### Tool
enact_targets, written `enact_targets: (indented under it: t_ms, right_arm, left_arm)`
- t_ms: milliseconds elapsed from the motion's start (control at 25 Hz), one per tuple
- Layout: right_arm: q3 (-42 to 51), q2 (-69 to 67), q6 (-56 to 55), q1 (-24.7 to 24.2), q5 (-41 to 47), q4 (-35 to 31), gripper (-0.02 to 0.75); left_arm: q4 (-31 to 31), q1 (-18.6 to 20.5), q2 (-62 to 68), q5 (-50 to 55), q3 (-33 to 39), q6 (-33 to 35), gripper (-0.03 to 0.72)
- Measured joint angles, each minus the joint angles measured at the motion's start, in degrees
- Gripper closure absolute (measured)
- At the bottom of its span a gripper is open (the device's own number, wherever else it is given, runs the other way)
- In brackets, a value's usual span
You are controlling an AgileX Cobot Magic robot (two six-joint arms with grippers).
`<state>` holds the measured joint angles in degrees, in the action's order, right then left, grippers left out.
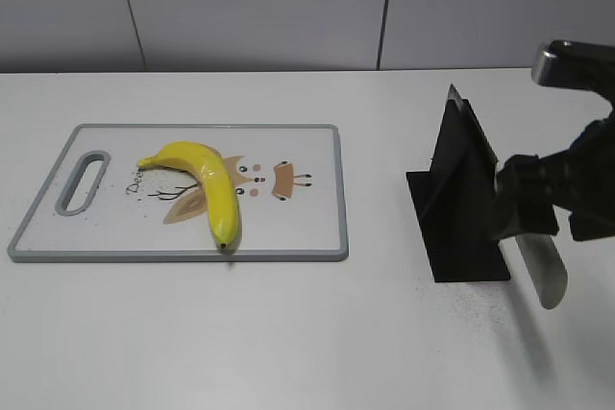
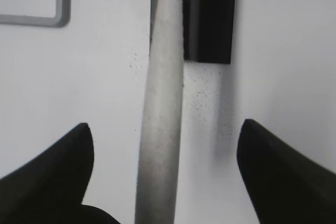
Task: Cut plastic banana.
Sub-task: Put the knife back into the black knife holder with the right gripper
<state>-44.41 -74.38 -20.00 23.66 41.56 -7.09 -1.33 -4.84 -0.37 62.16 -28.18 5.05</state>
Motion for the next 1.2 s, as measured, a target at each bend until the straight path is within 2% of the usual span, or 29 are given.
enact_targets:
  t_ms: [400,640,840,1200]
  right_arm:
    - [-17.8,0.9,9.4,0.0,10.3,1.8,0.092]
    - [-19.4,8.0,13.6,0.0,15.5,2.0,0.092]
    - [-13.5,16.2,15.5,0.0,17.7,2.0,0.093]
    - [5.7,35.1,18.6,0.0,16.9,3.8,0.106]
  left_arm:
    - [0.0,0.0,0.0,0.0,0.0,0.0,0.149]
    - [0.0,0.0,0.0,0.0,0.0,0.0,0.149]
    - [0.0,0.0,0.0,0.0,0.0,0.0,0.149]
    - [0.0,0.0,0.0,0.0,0.0,0.0,0.149]
